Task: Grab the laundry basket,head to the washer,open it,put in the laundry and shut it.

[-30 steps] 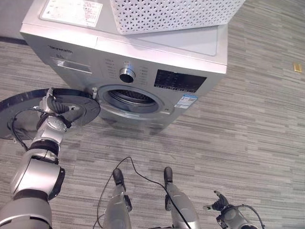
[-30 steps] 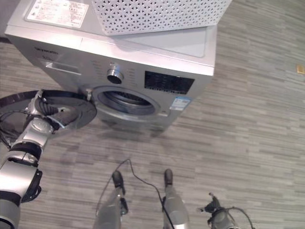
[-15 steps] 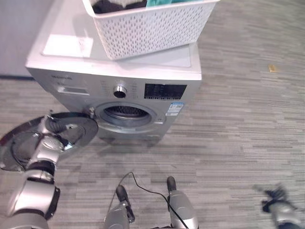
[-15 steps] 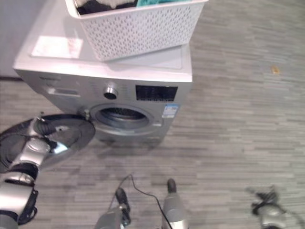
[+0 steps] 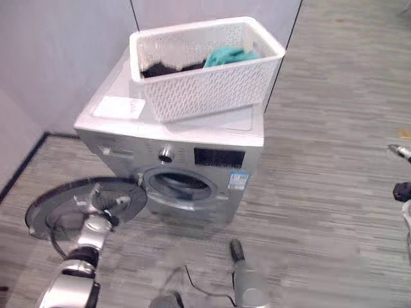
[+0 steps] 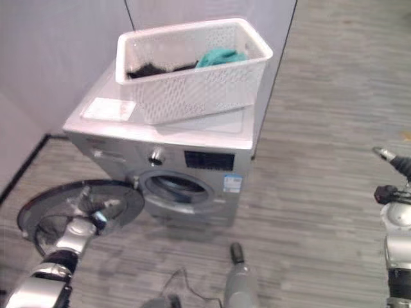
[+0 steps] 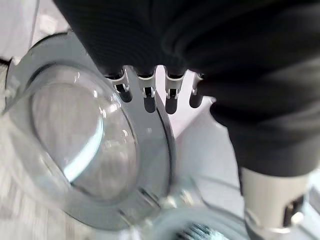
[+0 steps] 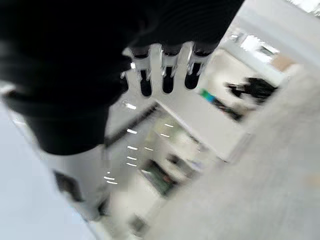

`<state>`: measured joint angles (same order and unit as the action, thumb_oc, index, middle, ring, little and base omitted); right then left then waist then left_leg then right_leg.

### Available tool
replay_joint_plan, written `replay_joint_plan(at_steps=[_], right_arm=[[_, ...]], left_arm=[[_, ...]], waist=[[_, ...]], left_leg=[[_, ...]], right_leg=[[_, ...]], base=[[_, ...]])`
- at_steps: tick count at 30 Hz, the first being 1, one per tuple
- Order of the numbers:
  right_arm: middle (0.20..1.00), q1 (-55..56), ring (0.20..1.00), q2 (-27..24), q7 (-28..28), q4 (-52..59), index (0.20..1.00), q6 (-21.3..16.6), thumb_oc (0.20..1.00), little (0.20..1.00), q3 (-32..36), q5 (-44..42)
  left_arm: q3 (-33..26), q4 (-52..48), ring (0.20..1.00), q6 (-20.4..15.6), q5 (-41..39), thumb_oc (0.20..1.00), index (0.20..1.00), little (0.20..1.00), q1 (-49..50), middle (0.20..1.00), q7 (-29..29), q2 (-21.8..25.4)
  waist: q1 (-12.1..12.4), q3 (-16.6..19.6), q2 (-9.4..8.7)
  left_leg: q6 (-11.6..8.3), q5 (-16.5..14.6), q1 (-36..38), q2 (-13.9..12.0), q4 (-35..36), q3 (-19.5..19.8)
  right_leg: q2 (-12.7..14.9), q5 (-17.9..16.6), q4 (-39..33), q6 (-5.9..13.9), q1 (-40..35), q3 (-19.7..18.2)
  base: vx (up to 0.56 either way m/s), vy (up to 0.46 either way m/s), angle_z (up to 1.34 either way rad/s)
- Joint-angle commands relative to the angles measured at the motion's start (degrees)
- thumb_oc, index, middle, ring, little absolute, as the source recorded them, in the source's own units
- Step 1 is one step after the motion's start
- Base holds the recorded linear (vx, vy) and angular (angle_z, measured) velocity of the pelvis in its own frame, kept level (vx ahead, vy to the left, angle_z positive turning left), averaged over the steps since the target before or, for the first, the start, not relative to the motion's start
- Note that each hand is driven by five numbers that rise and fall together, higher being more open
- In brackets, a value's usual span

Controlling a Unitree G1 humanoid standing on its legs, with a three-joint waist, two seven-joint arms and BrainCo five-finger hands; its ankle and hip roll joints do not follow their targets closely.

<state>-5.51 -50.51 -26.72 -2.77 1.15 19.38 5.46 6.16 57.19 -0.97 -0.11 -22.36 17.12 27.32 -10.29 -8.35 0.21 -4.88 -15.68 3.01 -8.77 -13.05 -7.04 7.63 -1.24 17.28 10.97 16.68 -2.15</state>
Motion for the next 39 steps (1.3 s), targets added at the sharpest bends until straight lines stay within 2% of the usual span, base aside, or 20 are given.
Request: replay_joint_plan(at_steps=[1, 2, 4, 5, 6, 7, 8, 9, 10, 11, 12, 15, 16, 17, 18, 19, 24, 32, 33, 39], right_arm=[[1.0, -11.4, 1.0, -7.6, -2.4, 4.0, 1.0, -7.4, 1.0, 1.0, -1.6, -2.3], [1.0, -11.9, 1.0, -7.7, -2.4, 3.8, 1.0, -7.4, 1.0, 1.0, -1.9, -2.4], [1.0, -18.0, 1.0, -8.9, -2.8, 5.0, 1.0, -9.4, 1.0, 1.0, -5.7, -4.6], [1.0, -21.3, 1.0, -9.8, -2.2, 4.9, 1.0, -10.1, 1.0, 1.0, -8.3, -6.5], [1.0, -22.9, 1.0, -10.4, -1.5, 4.8, 1.0, -10.1, 1.0, 1.0, -10.1, -7.1], [1.0, -26.1, 1.0, -12.3, 0.9, 5.4, 1.0, -9.9, 1.0, 1.0, -14.0, -7.4], [1.0, -26.6, 1.0, -12.3, 0.9, 5.2, 1.0, -9.9, 1.0, 1.0, -14.4, -7.5], [1.0, -28.6, 1.0, -14.2, 3.0, 5.1, 1.0, -9.7, 1.0, 1.0, -17.5, -7.6], [1.0, -28.8, 1.0, -14.3, 3.0, 5.1, 1.0, -9.7, 1.0, 1.0, -17.7, -7.6], [1.0, -31.2, 1.0, -14.7, 5.0, 2.9, 1.0, -9.2, 1.0, 1.0, -21.2, -9.1], [1.0, -32.7, 1.0, -14.1, 5.9, 0.5, 1.0, -8.9, 1.0, 1.0, -23.6, -9.9], [1.0, -34.8, 1.0, -13.2, 9.1, -0.9, 1.0, -8.2, 1.0, 1.0, -27.4, -12.0], [1.0, -36.6, 1.0, -12.2, 10.5, -1.7, 1.0, -8.0, 1.0, 1.0, -29.9, -13.1], [1.0, -41.3, 1.0, -11.3, 13.1, -5.0, 1.0, -7.2, 1.0, 1.0, -35.8, -14.1], [1.0, -42.0, 1.0, -11.3, 13.1, -5.3, 1.0, -7.3, 1.0, 1.0, -36.5, -14.2], [1.0, -45.9, 1.0, -10.4, 15.7, -9.3, 1.0, -6.1, 1.0, 1.0, -42.0, -14.4], [1.0, -56.0, 1.0, -8.8, 21.5, -17.9, 1.0, -5.2, 1.0, 1.0, -53.9, -17.0], [1.0, -70.1, 1.0, -8.7, 27.9, -33.5, 1.0, -4.5, 1.0, 1.0, -66.8, -20.5], [1.0, -72.7, 1.0, -7.5, 29.7, -39.6, 1.0, -3.6, 1.0, 1.0, -68.7, -21.1], [1.0, -74.4, 1.0, -5.1, 33.9, -46.1, 1.0, -2.3, 1.0, 1.0, -71.7, -20.6]], left_arm=[[0.2, -1.1, 1.0, -1.3, -3.8, 1.0, 1.0, 1.0, -0.8, 1.0, 0.4, 7.2], [0.0, -1.2, 1.0, -1.3, -3.8, 1.0, 1.0, 1.0, -0.7, 1.0, 0.4, 7.3], [-0.2, -1.5, 1.0, -1.3, -4.2, 1.0, 1.0, 1.0, -0.2, 1.0, 0.7, 7.6], [0.3, -0.4, 1.0, -1.2, -4.5, 1.0, 1.0, 1.0, -0.6, 1.0, 0.8, 7.8], [0.4, -0.2, 1.0, -1.3, -4.9, 1.0, 1.0, 1.0, -0.9, 1.0, 0.6, 7.8], [1.0, 0.4, 1.0, -1.6, -5.4, 1.0, 1.0, 1.0, -0.6, 1.0, -0.1, 7.2], [0.8, 0.3, 1.0, -1.6, -5.4, 1.0, 1.0, 1.0, -0.5, 1.0, -0.1, 7.2], [1.7, -0.5, 1.0, -2.1, -5.5, 1.0, 1.0, 1.0, -0.1, 1.0, -1.1, 6.7], [1.6, -0.5, 1.0, -2.1, -5.5, 1.0, 1.0, 1.0, 0.0, 1.0, -1.1, 6.7], [3.1, -0.5, 1.0, -2.8, -5.7, 1.0, 1.0, 1.0, 0.3, 1.0, -1.7, 6.4], [3.5, 0.5, 1.0, -2.8, -5.7, 1.0, 1.0, 1.0, 0.9, 1.0, -1.8, 6.0], [3.7, 1.0, 1.0, -2.7, -5.5, 1.0, 1.0, 1.0, 2.2, 1.0, -2.9, 5.4], [4.4, 1.6, 1.0, -2.8, -5.4, 1.0, 1.0, 1.0, 2.5, 1.0, -3.1, 5.3], [4.1, 1.2, 1.0, -3.1, -5.6, 1.0, 1.0, 1.0, 4.0, 1.0, -3.8, 5.5], [3.8, 1.1, 1.0, -3.1, -5.6, 1.0, 1.0, 1.0, 4.2, 1.0, -3.8, 5.4], [3.5, 0.5, 1.0, -3.6, -6.1, 1.0, 1.0, 1.0, 5.7, 1.0, -4.4, 5.9], [2.4, 0.5, 1.0, -4.3, -7.0, 1.0, 1.0, 1.0, 8.5, 1.0, -5.8, 6.3], [2.7, 0.7, 1.0, -5.3, -9.0, 1.0, 1.0, 1.0, 11.1, 1.0, -7.8, 5.1], [3.1, 2.0, 1.0, -5.6, -9.7, 1.0, 1.0, 1.0, 11.7, 1.0, -8.4, 4.1], [3.4, 3.2, 1.0, -5.5, -11.0, 1.0, 1.0, 1.0, 12.2, 1.0, -9.5, 3.1]], waist=[[2.0, 2.0, -4.6], [1.6, 2.0, -4.63], [3.1, 1.7, -5.91], [3.6, 1.9, -6.54], [4.0, 1.9, -6.77], [5.0, 2.5, -7.16], [4.8, 2.6, -7.34], [5.7, 3.2, -6.93], [5.7, 3.3, -7.0], [6.7, 3.5, -6.06], [6.9, 3.8, -5.17], [6.9, 4.6, -4.89], [7.6, 5.0, -5.05], [8.7, 5.4, -5.24], [8.7, 5.3, -5.16], [9.7, 5.5, -5.52], [10.5, 6.4, -6.38], [10.8, 6.9, -7.43], [11.0, 7.1, -7.61], [11.6, 6.5, -7.75]], left_leg=[[-0.83, 13.5, 0.8, -4.4, -20.1, 3.4], [-0.97, 13.7, -0.2, -4.4, -20.9, 3.9], [0.56, 16.3, -6.1, -5.7, -31.2, 5.8], [0.87, 17.5, -7.0, -7.3, -29.7, 5.6], [0.68, 18.0, -7.9, -7.8, -27.9, 5.1], [-0.14, 15.5, -9.8, -9.1, -20.7, 4.4], [-0.05, 16.0, -9.7, -8.8, -20.1, 4.2], [-1.82, 17.1, -10.3, -10.4, -5.1, 3.6], [-1.81, 17.4, -10.1, -10.3, -4.7, 3.5], [-2.97, 17.9, -9.6, -11.9, 3.5, 2.5], [-3.52, 18.1, -7.8, -11.5, 6.0, 2.6], [-4.09, 17.2, -6.6, -10.1, 5.8, 2.3], [-4.17, 16.6, -6.2, -9.6, 5.6, 1.7], [-3.97, 15.6, -4.3, -8.3, 6.2, 0.8], [-3.94, 15.5, -4.0, -8.3, 6.3, 0.5], [-3.77, 14.9, -2.5, -7.4, 6.8, -0.4], [-3.61, 14.8, -0.6, -6.4, 8.3, -2.7], [-4.28, 16.3, -0.8, -6.8, 10.5, -2.2], [-4.66, 17.0, -1.0, -7.3, 11.5, -1.9], [-5.27, 18.2, -2.3, -8.4, 12.5, -1.0]], right_leg=[[-1.7, -3.7, -12.1, -3.06, -5.4, 0.1], [-1.6, -4.1, -12.2, -3.25, -5.2, 0.3], [-3.4, -2.6, -13.3, -6.01, -8.0, 1.1], [-4.0, -1.7, -13.9, -6.67, -9.3, 0.9], [-3.9, -1.0, -14.1, -6.7, -10.2, 0.9], [-3.0, 0.7, -15.2, -5.7, -12.4, 1.2], [-2.7, 0.5, -15.3, -5.71, -12.3, 1.2], [-1.6, 2.0, -15.7, -4.75, -13.9, 1.7], [-1.5, 1.9, -15.7, -4.75, -13.9, 1.7], [-0.8, 3.2, -14.9, -3.9, -14.6, 2.8], [-0.6, 4.0, -14.5, -3.36, -15.3, 3.0], [1.1, 3.4, -14.4, -2.74, -16.7, 3.2], [2.0, 3.1, -14.8, -2.44, -17.3, 3.5], [3.3, 2.3, -15.8, -1.81, -18.2, 3.1], [3.4, 2.3, -15.8, -1.76, -18.3, 2.9], [4.3, 1.5, -16.2, -1.32, -18.2, 2.4], [5.8, 0.4, -17.3, -0.45, -18.3, 2.3], [5.5, 0.4, -17.7, -0.15, -18.1, 3.6], [5.1, 0.4, -18.0, -0.19, -18.0, 4.5], [4.4, 0.8, -18.1, -0.43, -17.4, 6.0]], base=[[0.19, -0.453, 0.55], [0.12, -0.448, 0.57], [0.11, -0.265, 0.11], [0.18, -0.189, 0.07], [0.32, -0.015, 0.0], [0.22, 0.051, 0.02], [0.34, 0.197, 0.48], [0.15, 0.137, 0.61], [0.29, 0.27, 0.69], [0.19, 0.199, 0.22], [0.24, 0.244, 0.18], [0.13, 0.124, -0.14], [0.13, 0.155, -0.13], [0.13, 0.153, -0.2], [0.13, 0.183, -0.39], [0.08, 0.117, -0.41], [0.05, 0.076, -0.27], [0.02, 0.004, 0.06], [0.04, -0.02, 0.04], [0.01, -0.017, 0.09]])
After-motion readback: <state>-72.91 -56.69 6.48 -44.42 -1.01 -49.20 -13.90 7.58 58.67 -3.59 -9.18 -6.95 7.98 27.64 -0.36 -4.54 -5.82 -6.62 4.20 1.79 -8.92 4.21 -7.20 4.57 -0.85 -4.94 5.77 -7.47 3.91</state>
